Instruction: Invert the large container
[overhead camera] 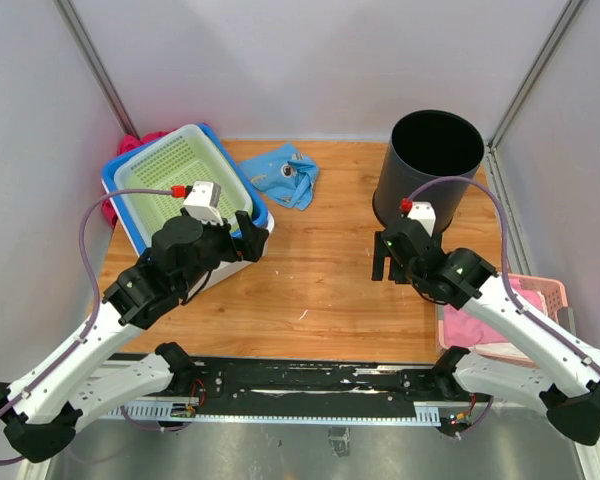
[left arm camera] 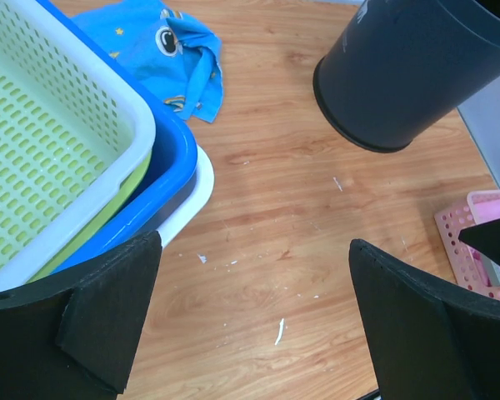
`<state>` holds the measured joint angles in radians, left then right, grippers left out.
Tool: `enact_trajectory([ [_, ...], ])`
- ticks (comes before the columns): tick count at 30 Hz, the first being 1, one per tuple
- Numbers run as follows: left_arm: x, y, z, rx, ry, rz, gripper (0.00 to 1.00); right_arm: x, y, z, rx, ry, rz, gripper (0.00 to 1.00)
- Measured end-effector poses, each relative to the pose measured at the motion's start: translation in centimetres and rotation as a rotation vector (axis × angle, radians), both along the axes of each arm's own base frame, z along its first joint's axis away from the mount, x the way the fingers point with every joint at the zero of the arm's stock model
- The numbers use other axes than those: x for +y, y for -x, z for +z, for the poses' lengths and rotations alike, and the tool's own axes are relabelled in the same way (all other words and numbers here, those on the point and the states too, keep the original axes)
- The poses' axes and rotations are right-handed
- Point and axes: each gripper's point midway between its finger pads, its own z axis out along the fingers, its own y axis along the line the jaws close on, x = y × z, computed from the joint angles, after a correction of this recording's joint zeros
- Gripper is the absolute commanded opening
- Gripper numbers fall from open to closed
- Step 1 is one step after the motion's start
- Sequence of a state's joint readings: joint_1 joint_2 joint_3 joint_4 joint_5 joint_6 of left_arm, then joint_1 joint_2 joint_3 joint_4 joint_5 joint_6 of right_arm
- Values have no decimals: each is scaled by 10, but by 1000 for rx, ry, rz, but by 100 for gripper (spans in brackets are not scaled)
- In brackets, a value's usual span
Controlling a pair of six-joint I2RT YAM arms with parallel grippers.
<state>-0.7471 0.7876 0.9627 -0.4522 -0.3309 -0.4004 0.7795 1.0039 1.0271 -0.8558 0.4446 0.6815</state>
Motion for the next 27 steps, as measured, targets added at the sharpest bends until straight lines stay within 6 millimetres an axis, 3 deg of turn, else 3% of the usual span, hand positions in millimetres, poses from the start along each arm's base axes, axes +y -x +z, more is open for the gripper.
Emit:
enact_trajectory([
  [9, -2, -1, -5, 13, -10, -3, 99, -1, 2, -4, -26, -37, -9, 86],
  [18, -6, -6, -23, 62, -55, -2, 99, 3, 9, -20, 24, -58, -16, 86],
  [21, -7, -9, -36, 97, -92, 6, 99, 6, 10, -24, 40, -69, -13, 85],
  [27, -14, -12, -90, 253, -229, -9, 99, 12, 16, -44, 95, -81, 1, 86],
])
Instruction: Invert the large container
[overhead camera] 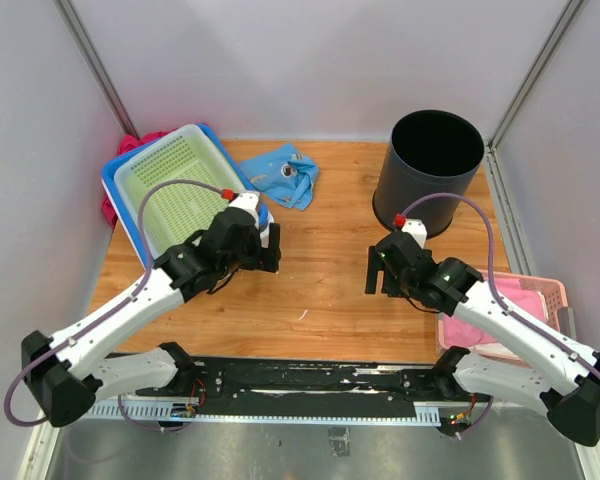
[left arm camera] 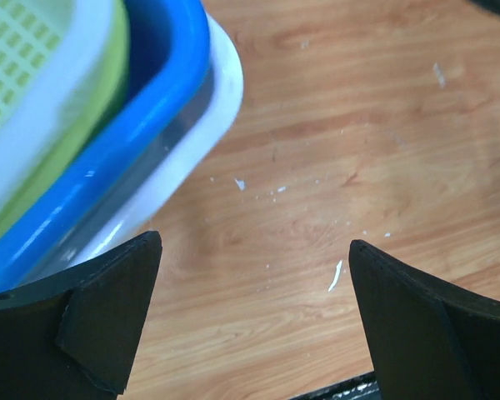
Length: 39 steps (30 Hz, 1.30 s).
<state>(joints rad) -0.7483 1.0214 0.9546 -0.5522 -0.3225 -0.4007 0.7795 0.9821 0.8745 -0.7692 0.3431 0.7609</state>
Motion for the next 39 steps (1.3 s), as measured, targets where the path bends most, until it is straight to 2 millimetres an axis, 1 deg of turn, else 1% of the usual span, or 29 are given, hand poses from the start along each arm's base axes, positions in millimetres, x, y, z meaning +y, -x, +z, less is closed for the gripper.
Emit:
enact_trajectory([
  [2, -7, 2, -20, 66, -41, -26, 99, 2, 1, -6, 18, 4, 13, 85],
  [4, -17, 6, -33, 115, -64, -63, 99, 3, 1, -7, 25, 25, 36, 86],
  [6, -34, 10, -37, 144, -65, -117, 99, 1, -2, 1, 17, 63, 61, 86],
  [7, -43, 11, -34, 149, -55, -143, 99, 0, -7, 11, -7, 79, 72, 86],
  [8, -51, 10, -31, 148, -43, -161, 99, 1, -14, 28, -46, 92, 85, 86],
  [9, -62, 7, -22, 138, -20, -177, 99, 2, -25, 55, -113, 94, 93, 86],
  [10, -69, 3, -16, 126, -2, -184, 99, 3, -32, 73, -162, 89, 94, 86],
  [11, -77, -3, -7, 112, 17, -182, 99, 3, -40, 98, -228, 86, 94, 86],
  [13, -94, -22, 12, 73, 53, -165, 99, 0, -54, 150, -367, 75, 79, 86],
  [14, -103, -32, 20, 55, 65, -151, 99, -3, -58, 171, -424, 76, 69, 86],
  [16, -118, -56, 31, 30, 76, -115, 99, -11, -65, 200, -496, 83, 48, 86],
  [17, -124, -66, 33, 26, 76, -98, 99, -18, -71, 213, -521, 91, 28, 86],
  [18, -133, -79, 35, 19, 76, -80, 99, -24, -76, 222, -536, 93, 9, 85],
  [19, -139, -92, 33, 16, 72, -62, 99, -31, -83, 231, -542, 90, -7, 85],
  [21, -145, -112, 24, 23, 56, -29, 99, -47, -100, 243, -547, 81, -55, 86],
  [23, -144, -126, 10, 40, 39, 1, 99, -56, -120, 247, -529, 78, -68, 86],
  [26, -132, -142, -12, 74, 14, 45, 99, -51, -148, 244, -481, 87, -21, 86],
  [28, -123, -147, -22, 91, 4, 64, 99, -41, -168, 235, -431, 89, 37, 86],
  [31, -109, -150, -37, 119, -11, 87, 99, -33, -194, 215, -350, 95, 98, 86],
  [33, -103, -147, -51, 146, -28, 89, 99, -28, -212, 197, -288, 103, 132, 86],
  [35, -97, -138, -67, 178, -50, 88, 99, -27, -224, 179, -229, 117, 153, 85],
  [37, -96, -130, -76, 186, -44, 74, 99, -25, -233, 156, -159, 138, 181, 82],
  [39, -91, -118, -78, 194, -36, 71, 99, -24, -235, 134, -92, 156, 204, 72],
])
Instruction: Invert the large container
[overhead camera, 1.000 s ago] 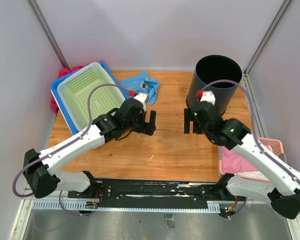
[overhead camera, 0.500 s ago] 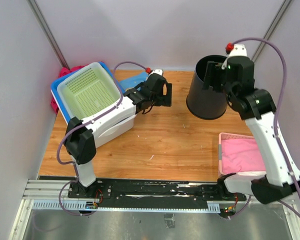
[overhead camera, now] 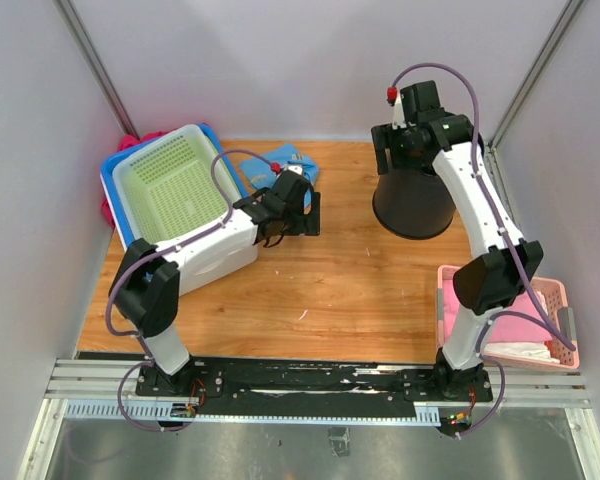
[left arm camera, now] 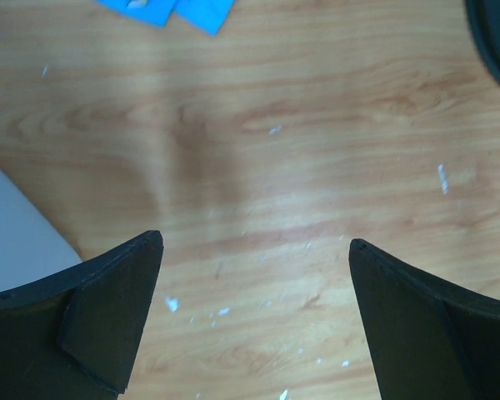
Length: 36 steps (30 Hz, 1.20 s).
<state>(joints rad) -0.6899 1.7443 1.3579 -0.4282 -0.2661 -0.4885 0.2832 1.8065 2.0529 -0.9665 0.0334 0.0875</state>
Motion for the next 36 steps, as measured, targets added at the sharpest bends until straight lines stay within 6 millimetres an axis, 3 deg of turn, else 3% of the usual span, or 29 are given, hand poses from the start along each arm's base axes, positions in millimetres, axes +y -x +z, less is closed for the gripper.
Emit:
enact_trajectory([
  [3, 18, 19, -4, 22, -2, 14, 99, -1, 3, -21, 73, 34, 25, 47],
  [6, 35, 35, -6, 43, -19, 27, 99, -4, 3, -22, 75, 52, 37, 6],
  [7, 39, 39, -5, 47, -22, 29, 99, -6, 4, -21, 77, 53, 38, 1],
  [12, 43, 48, 25, 15, 29, 12, 99, 8, 11, -18, 87, -5, 97, 1],
  [16, 37, 50, 62, -43, 106, -16, 99, 18, 33, -6, 127, -108, 116, 1],
  [20, 41, 45, 97, -95, 172, -6, 99, 42, 51, 33, 64, -274, 179, 1],
  [25, 60, 38, 128, -127, 234, 52, 99, 81, 76, 103, -44, -573, 281, 1],
  [28, 73, 37, 150, -158, 278, 86, 99, 96, 90, 127, -71, -738, 326, 1],
  [32, 84, 46, 181, -216, 344, 86, 99, 96, 82, 121, -44, -945, 303, 0],
  [36, 79, 60, 209, -255, 418, 17, 99, 84, 52, 69, 59, -1106, 180, 0],
])
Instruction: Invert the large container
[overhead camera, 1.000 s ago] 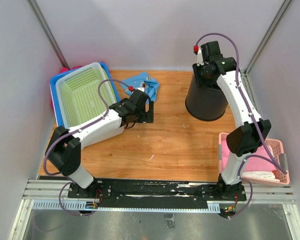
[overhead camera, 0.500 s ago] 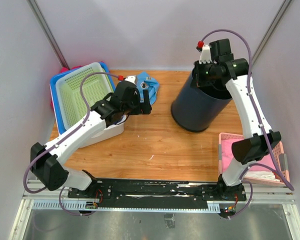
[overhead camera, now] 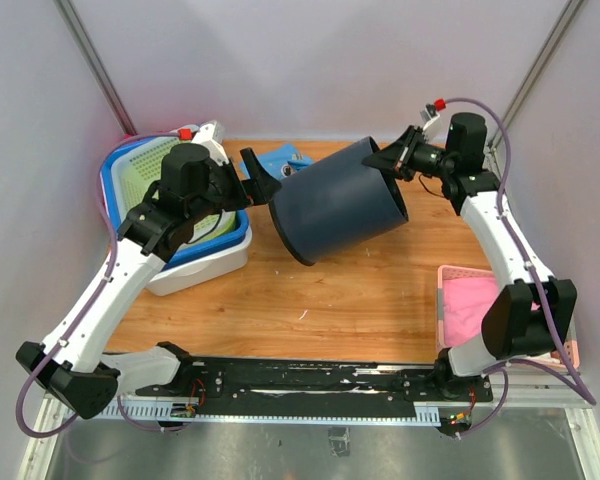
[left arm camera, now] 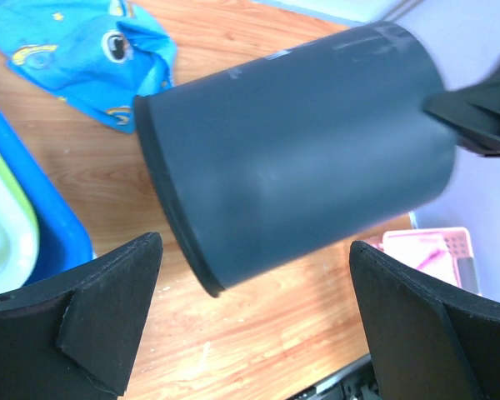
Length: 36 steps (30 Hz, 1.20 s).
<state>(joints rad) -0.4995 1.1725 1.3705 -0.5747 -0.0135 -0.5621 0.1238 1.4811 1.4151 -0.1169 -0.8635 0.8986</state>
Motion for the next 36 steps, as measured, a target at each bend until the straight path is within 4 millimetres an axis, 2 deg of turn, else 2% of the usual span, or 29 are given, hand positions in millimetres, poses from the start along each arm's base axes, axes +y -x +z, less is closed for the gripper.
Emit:
enact_trajectory([
  [2, -5, 4, 7, -15, 22, -34, 99, -5, -7, -21, 55, -41, -16, 1],
  [5, -10, 7, 8, -26, 41, -66, 99, -16, -10, -31, 77, -85, -40, 0],
  [10, -12, 11, -12, -18, 42, -89, 99, -32, -3, -40, 76, -116, -43, 2],
  [13, -10, 14, -26, -3, 32, -91, 99, -47, -3, -49, 92, -103, -59, 15],
  [18, -12, 16, -31, 9, 21, -116, 99, -71, 3, -73, 127, -21, -93, 39],
  [21, -20, 15, -38, 30, 32, -160, 99, -80, 9, -93, 164, 43, -106, 48],
  [24, -32, 14, -54, 64, 48, -224, 99, -84, 18, -110, 202, 93, -98, 55],
  [31, -54, 6, -99, 151, 36, -339, 99, -87, 31, -122, 214, 147, -66, 57],
  [34, -61, 1, -108, 156, 29, -371, 99, -87, 34, -127, 220, 159, -56, 57],
  [36, -66, -3, -111, 147, 31, -395, 95, -87, 37, -130, 229, 165, -50, 57],
])
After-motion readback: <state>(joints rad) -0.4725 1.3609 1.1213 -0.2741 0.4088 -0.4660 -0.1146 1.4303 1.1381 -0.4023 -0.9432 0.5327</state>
